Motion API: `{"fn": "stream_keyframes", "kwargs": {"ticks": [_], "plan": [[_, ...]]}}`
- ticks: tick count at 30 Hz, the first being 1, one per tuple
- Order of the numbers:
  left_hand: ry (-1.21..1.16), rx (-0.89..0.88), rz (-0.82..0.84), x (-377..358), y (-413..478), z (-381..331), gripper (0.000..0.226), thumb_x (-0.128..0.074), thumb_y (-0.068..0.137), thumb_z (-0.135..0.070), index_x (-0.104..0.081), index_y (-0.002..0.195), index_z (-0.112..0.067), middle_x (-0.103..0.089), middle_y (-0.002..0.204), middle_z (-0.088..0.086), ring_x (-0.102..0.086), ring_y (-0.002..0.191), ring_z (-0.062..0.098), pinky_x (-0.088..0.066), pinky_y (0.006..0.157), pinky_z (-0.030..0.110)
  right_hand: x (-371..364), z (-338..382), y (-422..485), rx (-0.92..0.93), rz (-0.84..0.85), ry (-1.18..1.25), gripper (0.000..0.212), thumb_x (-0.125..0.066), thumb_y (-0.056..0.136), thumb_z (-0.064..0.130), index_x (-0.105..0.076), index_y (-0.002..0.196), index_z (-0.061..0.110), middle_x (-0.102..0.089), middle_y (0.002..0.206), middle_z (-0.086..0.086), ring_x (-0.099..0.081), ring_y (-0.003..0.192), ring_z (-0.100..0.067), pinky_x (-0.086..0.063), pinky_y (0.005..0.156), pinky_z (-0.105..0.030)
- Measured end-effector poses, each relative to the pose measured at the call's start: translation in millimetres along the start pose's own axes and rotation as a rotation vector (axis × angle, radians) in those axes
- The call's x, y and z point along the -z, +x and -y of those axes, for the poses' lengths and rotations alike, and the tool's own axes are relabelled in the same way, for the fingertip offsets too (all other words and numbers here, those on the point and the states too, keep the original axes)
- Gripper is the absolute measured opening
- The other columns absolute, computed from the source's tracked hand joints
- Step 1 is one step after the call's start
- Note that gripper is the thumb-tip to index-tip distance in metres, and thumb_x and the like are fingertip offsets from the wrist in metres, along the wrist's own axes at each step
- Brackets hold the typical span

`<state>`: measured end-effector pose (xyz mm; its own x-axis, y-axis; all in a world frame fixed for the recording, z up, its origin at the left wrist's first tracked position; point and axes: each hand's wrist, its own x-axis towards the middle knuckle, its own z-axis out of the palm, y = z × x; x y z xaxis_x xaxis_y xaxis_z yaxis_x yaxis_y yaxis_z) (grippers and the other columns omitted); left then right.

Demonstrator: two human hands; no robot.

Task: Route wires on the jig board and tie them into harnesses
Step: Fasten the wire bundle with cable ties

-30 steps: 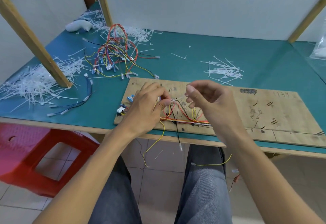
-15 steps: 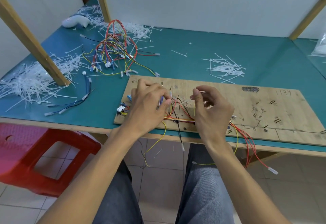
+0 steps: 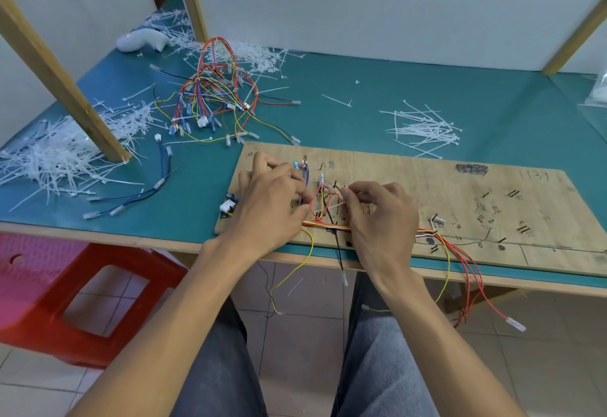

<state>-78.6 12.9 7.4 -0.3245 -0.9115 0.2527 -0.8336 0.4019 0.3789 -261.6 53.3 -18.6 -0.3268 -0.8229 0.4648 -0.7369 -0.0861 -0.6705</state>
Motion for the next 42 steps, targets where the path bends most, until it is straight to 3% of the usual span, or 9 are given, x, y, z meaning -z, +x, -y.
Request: {"fn": "stream_keyframes", "kwargs": {"ticks": [6,12,16,21,28,31,35,39,42], "plan": [[0.02,0.048,0.103,3,8,-5,0.007,-0.084,0.084,-0.035,-0.078,0.084,-0.032,-0.058,0.108,-0.018,-0.032,0.117,0.017,-0.02,0.084,0.034,-9,-1,-4,0.044,-0.034,-0.022,0.011,-0.082,0.09,0.038,-0.082,0.09,0.027,-0.065,0.081,0.005,-0.063,0.088,-0.019,-0.043,0.084,-0.042],[0.19,0.039,0.23,-2,9,-9,0.017,-0.066,0.098,-0.034,-0.068,0.088,-0.021,-0.048,0.115,-0.005,-0.029,0.118,0.025,-0.035,0.092,0.048,-10,0,-5,0.231,-0.114,-0.066,0.012,-0.085,0.085,0.025,-0.079,0.096,0.028,-0.043,0.081,0.038,-0.056,0.086,-0.022,-0.042,0.072,-0.04],[0.198,0.041,0.259,0,8,-10,0.015,-0.061,0.102,-0.032,-0.066,0.095,-0.02,-0.047,0.118,-0.001,-0.027,0.117,0.026,-0.035,0.092,0.048,-12,-3,-3,0.227,0.036,-0.151,0.016,-0.077,0.095,0.034,-0.08,0.11,0.03,-0.07,0.077,0.016,-0.051,0.089,-0.023,-0.041,0.073,-0.044],[0.157,0.067,0.293,5,7,-7,0.016,-0.054,0.105,-0.032,-0.064,0.101,-0.021,-0.047,0.123,0.004,-0.028,0.126,0.032,-0.036,0.099,0.051,-12,5,4,0.211,0.151,-0.21,0.014,-0.072,0.098,0.033,-0.083,0.106,0.029,-0.071,0.082,0.011,-0.051,0.091,-0.026,-0.036,0.074,-0.04],[0.136,0.016,0.363,17,5,-4,0.025,-0.045,0.107,-0.036,-0.063,0.097,-0.021,-0.047,0.115,-0.001,-0.035,0.115,0.027,-0.032,0.098,0.045,-8,13,19,0.198,0.304,-0.305,0.015,-0.066,0.1,0.041,-0.079,0.105,0.035,-0.07,0.086,0.013,-0.044,0.095,-0.021,-0.026,0.074,-0.038],[-0.014,-0.063,0.316,21,5,-4,0.019,-0.049,0.106,-0.034,-0.06,0.095,-0.022,-0.052,0.109,-0.002,-0.038,0.112,0.022,-0.036,0.1,0.041,-7,15,22,0.237,0.368,-0.34,0.018,-0.062,0.102,0.037,-0.078,0.099,0.033,-0.068,0.084,0.011,-0.046,0.096,-0.021,-0.03,0.076,-0.04],[-0.248,-0.16,0.184,18,3,-2,0.012,-0.056,0.105,-0.021,-0.058,0.094,-0.017,-0.057,0.098,-0.006,-0.047,0.097,0.015,-0.044,0.091,0.037,-4,16,22,0.262,0.399,-0.36,0.016,-0.061,0.102,0.031,-0.077,0.101,0.032,-0.066,0.086,0.008,-0.049,0.094,-0.023,-0.033,0.075,-0.041],[-0.198,-0.274,0.046,11,1,1,0.009,-0.056,0.106,-0.01,-0.055,0.097,-0.011,-0.051,0.103,0.0,-0.048,0.099,0.02,-0.045,0.089,0.037,-4,15,23,0.284,0.419,-0.37,0.015,-0.064,0.097,0.021,-0.077,0.1,0.03,-0.067,0.089,0.008,-0.048,0.094,-0.023,-0.031,0.072,-0.04],[-0.183,-0.353,0.085,9,0,3,0.01,-0.056,0.106,-0.009,-0.055,0.096,-0.01,-0.053,0.099,0.0,-0.05,0.095,0.024,-0.046,0.086,0.043,-4,15,24,0.321,0.421,-0.392,0.016,-0.062,0.096,0.021,-0.076,0.098,0.028,-0.067,0.088,0.007,-0.049,0.094,-0.023,-0.027,0.071,-0.039]]}}
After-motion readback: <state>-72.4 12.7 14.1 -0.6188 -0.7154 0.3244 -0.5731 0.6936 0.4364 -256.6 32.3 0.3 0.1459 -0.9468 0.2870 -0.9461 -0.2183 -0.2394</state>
